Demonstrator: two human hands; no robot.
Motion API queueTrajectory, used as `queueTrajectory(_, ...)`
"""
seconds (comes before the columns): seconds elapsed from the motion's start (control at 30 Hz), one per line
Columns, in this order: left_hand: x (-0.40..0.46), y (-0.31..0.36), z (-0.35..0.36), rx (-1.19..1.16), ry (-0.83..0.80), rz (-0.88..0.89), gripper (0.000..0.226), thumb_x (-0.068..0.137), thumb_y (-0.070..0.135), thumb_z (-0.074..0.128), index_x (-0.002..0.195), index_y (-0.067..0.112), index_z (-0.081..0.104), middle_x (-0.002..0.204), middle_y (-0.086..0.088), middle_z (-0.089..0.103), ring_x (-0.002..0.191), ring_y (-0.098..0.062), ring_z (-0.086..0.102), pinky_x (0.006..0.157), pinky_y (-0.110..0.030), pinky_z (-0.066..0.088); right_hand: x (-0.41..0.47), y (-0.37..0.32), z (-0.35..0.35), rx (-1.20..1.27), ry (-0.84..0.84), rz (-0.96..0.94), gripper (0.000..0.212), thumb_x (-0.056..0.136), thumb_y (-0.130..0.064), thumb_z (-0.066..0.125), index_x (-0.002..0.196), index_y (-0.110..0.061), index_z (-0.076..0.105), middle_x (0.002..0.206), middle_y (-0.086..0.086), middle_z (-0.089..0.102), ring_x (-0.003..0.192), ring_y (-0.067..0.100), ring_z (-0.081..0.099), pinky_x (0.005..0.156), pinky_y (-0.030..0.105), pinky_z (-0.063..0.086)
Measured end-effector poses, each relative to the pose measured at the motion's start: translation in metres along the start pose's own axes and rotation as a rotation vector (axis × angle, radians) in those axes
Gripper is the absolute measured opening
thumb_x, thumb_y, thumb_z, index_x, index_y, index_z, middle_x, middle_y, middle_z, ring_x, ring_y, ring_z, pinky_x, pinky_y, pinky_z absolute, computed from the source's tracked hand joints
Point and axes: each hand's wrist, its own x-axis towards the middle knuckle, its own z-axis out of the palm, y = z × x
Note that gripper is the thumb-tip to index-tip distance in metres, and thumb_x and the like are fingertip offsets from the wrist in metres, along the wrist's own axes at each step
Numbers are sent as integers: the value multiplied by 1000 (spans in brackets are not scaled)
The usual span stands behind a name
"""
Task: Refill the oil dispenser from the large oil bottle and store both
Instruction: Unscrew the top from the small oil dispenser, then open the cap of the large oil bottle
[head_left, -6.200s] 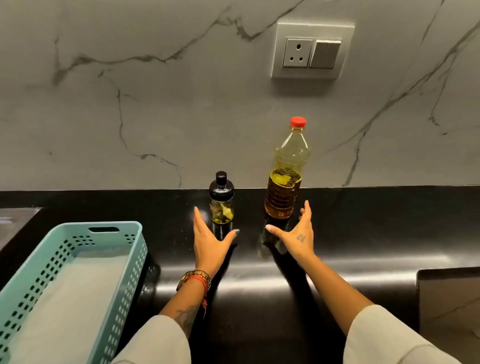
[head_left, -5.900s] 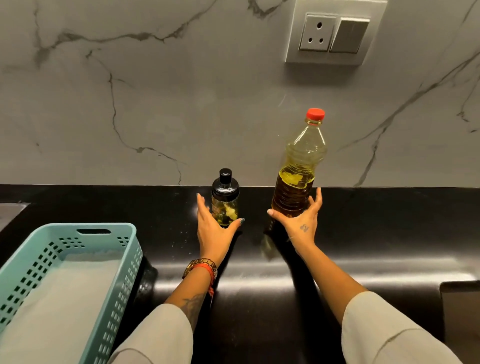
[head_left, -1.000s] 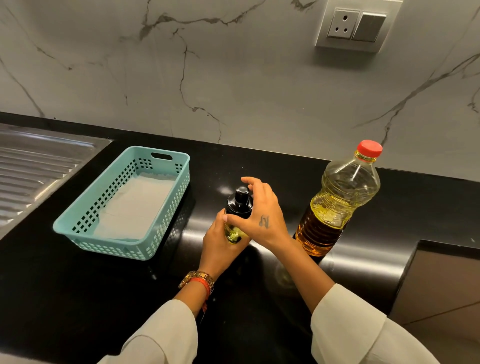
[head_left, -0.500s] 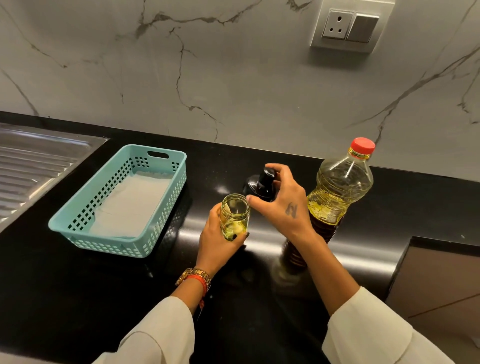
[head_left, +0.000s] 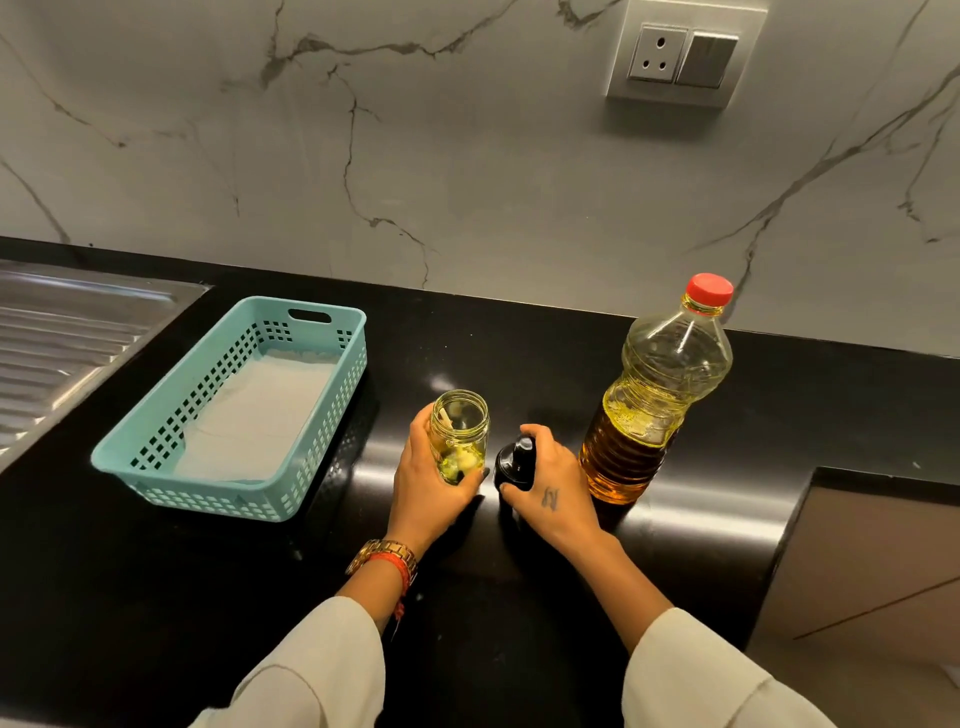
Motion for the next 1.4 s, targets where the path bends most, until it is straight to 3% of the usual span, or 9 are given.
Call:
queueTrajectory(0.27,-1,0,-1,-2,-14,19,90,64,40,80,135,26,27,131,1,47,117,-16,49,91,-29,45,-3,-1,-5,-7,-19,-52,80,76,-35,71,141,-19,26,152,4,22,140,20,21,111,31,21)
queueTrajectory(0.4,-4,8,-3,-158,38,66,84,65,65,63,134,34,27,134,3,42,121,-14,46,98,-30,42,-6,-23,-24,17,125,-188,73,80,-37,67,141,-17,30,151,4,27,139,18,24,113,32,25)
queueTrajectory(0.53,-4,15,-9,-196,169,119,85,72,76,47,139,28,27,144,3,32,133,-16,33,109,-44,31,-9,-60,-57,141,143,-331,69,80,-41,66,139,-24,32,146,-1,36,135,12,33,108,38,37)
queueTrajectory(0.67,19,53,-15,-120,238,291,76,80,59,51,140,20,27,147,-3,32,136,-17,30,111,-47,29,-6,-94,-116,216,312,-454,68,79,-39,67,136,-19,36,133,2,51,118,11,50,92,34,50)
queueTrajectory(0.87,37,142,11,-170,50,460,73,77,50,62,137,26,28,137,8,34,129,-11,36,106,-40,37,10,-82,-202,-23,686,-337,57,79,-44,66,125,-14,50,120,5,60,97,12,57,76,29,52)
queueTrajectory(1.03,36,183,49,-139,-181,376,86,72,58,64,141,32,20,145,1,30,130,-17,36,104,-40,39,19,-48,-207,-198,581,-170,55,77,-57,61,114,-16,62,112,7,64,98,21,59,80,34,48)
queueTrajectory(1.17,36,192,71,-181,-234,375,74,76,47,68,137,30,30,133,1,42,118,-12,48,95,-40,49,22,-36,-198,-138,603,-219,39,80,-44,66,104,-14,67,98,7,69,88,20,62,77,37,53)
queueTrajectory(1.3,34,191,75,-236,-223,338,62,79,36,69,133,25,40,126,4,47,111,-7,51,92,-30,51,23,-36,-199,-65,545,-257,29,85,-32,64,108,-16,67,103,5,69,93,15,60,76,26,51)
queueTrajectory(1.4,33,190,72,-282,-238,327,61,79,37,70,132,28,40,124,7,47,110,-7,52,91,-30,51,22,-37,-209,132,322,-262,29,87,-22,62,116,-24,63,112,-3,64,96,6,60,74,15,52)
